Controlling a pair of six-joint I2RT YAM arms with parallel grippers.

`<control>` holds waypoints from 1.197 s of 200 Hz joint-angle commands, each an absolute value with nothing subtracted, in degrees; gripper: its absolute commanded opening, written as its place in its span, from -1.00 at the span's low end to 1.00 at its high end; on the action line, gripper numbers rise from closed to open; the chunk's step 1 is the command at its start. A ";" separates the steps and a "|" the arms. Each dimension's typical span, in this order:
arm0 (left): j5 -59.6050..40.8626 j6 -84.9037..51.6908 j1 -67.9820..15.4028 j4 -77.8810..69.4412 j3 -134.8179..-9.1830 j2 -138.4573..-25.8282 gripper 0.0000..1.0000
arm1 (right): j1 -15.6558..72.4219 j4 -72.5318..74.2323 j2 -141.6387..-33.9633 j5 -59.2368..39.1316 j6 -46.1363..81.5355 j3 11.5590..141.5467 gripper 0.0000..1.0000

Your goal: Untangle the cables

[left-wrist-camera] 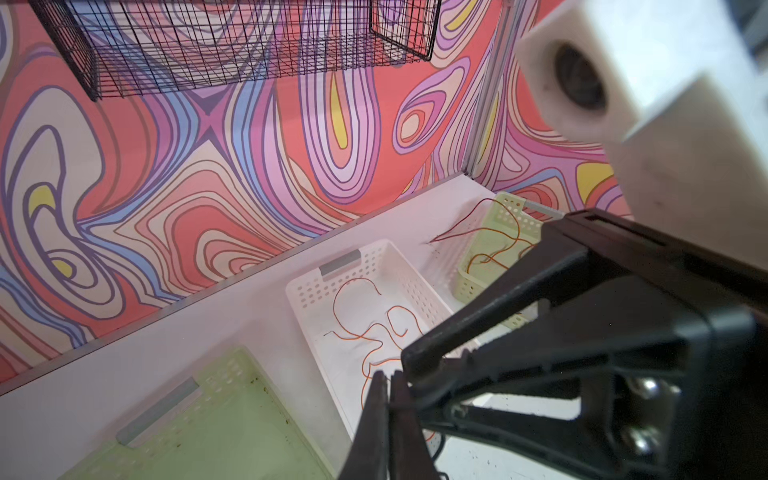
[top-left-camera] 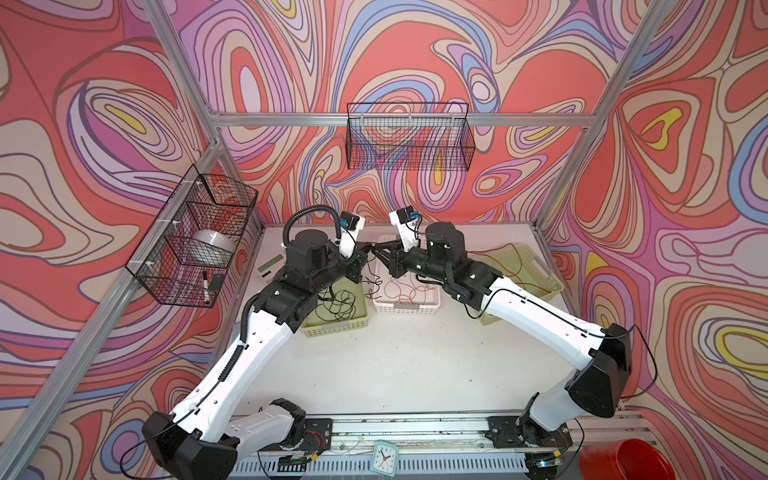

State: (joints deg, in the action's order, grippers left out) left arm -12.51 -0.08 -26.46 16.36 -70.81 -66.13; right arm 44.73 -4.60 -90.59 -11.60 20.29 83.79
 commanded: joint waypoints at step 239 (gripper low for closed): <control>-4.41 13.46 -21.59 41.39 -103.54 -72.00 -1.00 | 43.47 -13.29 -94.89 17.04 12.55 71.71 -1.00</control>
State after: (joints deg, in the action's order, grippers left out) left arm -4.40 12.49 -26.00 42.83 -99.37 -72.88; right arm 44.60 -6.66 -91.85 11.22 13.23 74.43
